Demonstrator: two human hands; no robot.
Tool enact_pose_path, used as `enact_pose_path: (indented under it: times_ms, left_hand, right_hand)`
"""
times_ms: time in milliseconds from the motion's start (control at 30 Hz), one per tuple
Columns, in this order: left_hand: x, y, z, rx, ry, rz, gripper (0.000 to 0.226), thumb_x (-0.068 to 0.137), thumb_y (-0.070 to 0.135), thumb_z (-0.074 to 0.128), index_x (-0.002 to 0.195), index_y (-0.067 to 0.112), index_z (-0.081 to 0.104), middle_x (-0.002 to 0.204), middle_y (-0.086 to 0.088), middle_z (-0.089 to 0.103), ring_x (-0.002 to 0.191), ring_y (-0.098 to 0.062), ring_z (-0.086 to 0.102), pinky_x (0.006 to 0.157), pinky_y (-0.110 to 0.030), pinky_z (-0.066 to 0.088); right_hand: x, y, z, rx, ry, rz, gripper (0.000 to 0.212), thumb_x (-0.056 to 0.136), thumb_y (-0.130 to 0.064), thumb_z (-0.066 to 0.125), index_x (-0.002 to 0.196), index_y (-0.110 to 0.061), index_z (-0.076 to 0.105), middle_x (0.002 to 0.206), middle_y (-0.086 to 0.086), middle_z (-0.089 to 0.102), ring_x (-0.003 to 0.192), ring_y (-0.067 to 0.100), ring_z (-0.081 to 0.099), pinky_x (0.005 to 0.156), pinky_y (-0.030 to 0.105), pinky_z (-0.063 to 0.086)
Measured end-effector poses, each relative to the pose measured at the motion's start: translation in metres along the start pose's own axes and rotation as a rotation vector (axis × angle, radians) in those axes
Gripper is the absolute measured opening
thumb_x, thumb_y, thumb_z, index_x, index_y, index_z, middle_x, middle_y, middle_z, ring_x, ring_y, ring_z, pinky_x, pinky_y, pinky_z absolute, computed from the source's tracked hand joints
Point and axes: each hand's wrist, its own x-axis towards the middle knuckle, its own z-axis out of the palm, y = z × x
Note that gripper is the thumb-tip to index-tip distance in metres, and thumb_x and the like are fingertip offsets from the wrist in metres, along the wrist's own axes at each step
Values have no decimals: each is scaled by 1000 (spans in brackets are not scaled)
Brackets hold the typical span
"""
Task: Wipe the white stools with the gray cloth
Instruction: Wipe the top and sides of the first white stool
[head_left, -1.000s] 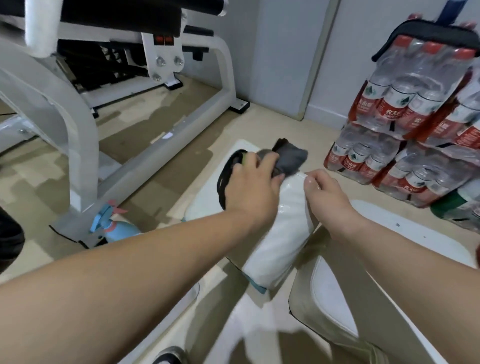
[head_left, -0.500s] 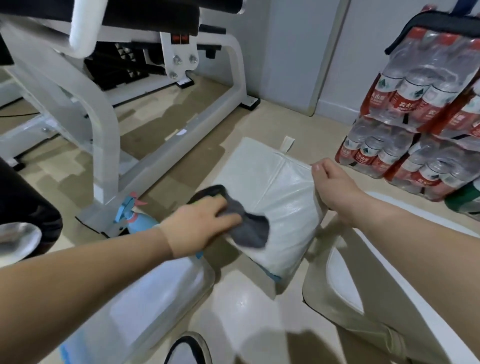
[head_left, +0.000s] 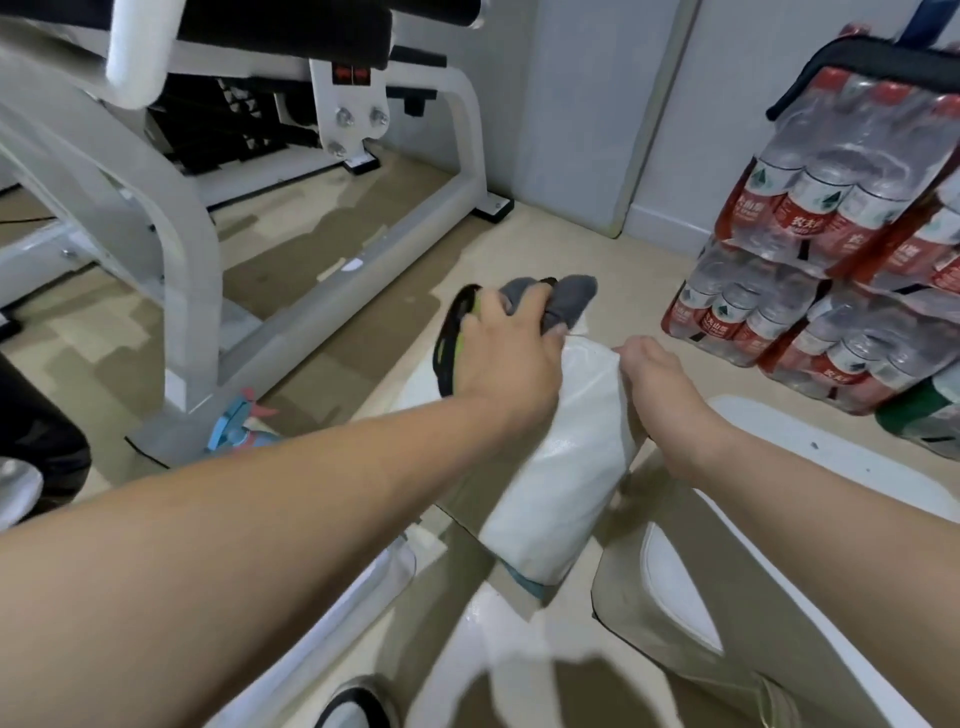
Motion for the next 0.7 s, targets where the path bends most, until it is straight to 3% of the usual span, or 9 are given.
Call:
enact_pose_path:
  times_ms: [67, 133, 200, 300, 400, 467, 533, 600, 700]
  left_hand:
    - [-24, 2, 2, -31, -22, 135, 39, 105, 40, 50, 142, 32, 42, 123, -10, 41, 104, -35, 50, 77, -41, 41]
    - [-52, -6, 2, -25, -116, 323, 39, 102, 36, 55, 139, 29, 42, 116, -11, 42, 94, -36, 53, 69, -39, 40]
    - [-86, -20, -2, 2, -285, 541, 39, 99, 32, 57, 135, 28, 44, 112, -13, 44, 85, -35, 54, 64, -37, 36]
    - [-117, -54, -20, 124, -495, 840, 34, 100, 35, 53, 132, 25, 55, 107, -10, 47, 79, -29, 54, 63, -33, 18]
    - [-105, -99, -50, 201, -538, 924, 37, 103, 40, 46, 137, 28, 53, 112, -8, 51, 88, -26, 57, 62, -28, 37]
    - [-83, -138, -72, 300, -475, 784, 39, 102, 42, 46, 140, 32, 48, 117, -7, 52, 92, -25, 61, 66, -29, 50]
    - [-64, -169, -95, 384, -439, 453, 42, 103, 44, 50, 142, 35, 40, 125, -7, 47, 98, -30, 64, 79, -42, 58]
    - [-49, -169, -104, 275, -258, 205, 38, 105, 40, 50, 140, 30, 42, 122, -10, 46, 92, -38, 64, 79, -49, 55]
    - [-23, -127, -93, -86, -61, -74, 28, 110, 35, 44, 137, 27, 45, 125, -9, 46, 97, -33, 58, 85, -42, 47]
  right_hand:
    - [-1, -1, -5, 147, -46, 85, 55, 89, -66, 36, 106, -24, 68, 120, 11, 69, 108, 31, 67, 97, 45, 52]
    - [-1, -6, -6, 183, -102, 69, 53, 92, -63, 42, 103, -19, 70, 109, 12, 76, 102, 29, 72, 95, 43, 56]
    - [0, -10, -5, 146, -110, 38, 64, 82, -69, 42, 110, -20, 72, 121, 12, 75, 113, 31, 70, 103, 45, 54]
    - [-4, -17, 2, 84, -108, 0, 62, 99, -69, 36, 113, -20, 71, 122, 9, 73, 110, 30, 67, 88, 38, 51]
    - [-6, -17, 10, 58, -29, -22, 52, 104, -60, 49, 93, -11, 64, 99, 11, 71, 91, 33, 65, 83, 37, 51]
    - [-13, -15, 12, 59, 13, -29, 41, 104, -51, 58, 82, -17, 52, 79, 9, 50, 74, 25, 46, 64, 32, 36]
    - [-8, -10, 11, 49, 38, 3, 39, 104, -46, 61, 76, -22, 47, 74, 4, 43, 71, 22, 39, 58, 31, 28]
    - [-9, -10, 6, 85, 56, 40, 38, 100, -45, 66, 75, -20, 52, 77, 1, 52, 73, 22, 46, 59, 29, 35]
    - [-6, -14, 3, 140, 24, 193, 37, 80, -51, 81, 97, -21, 70, 98, 1, 70, 84, 21, 65, 77, 30, 53]
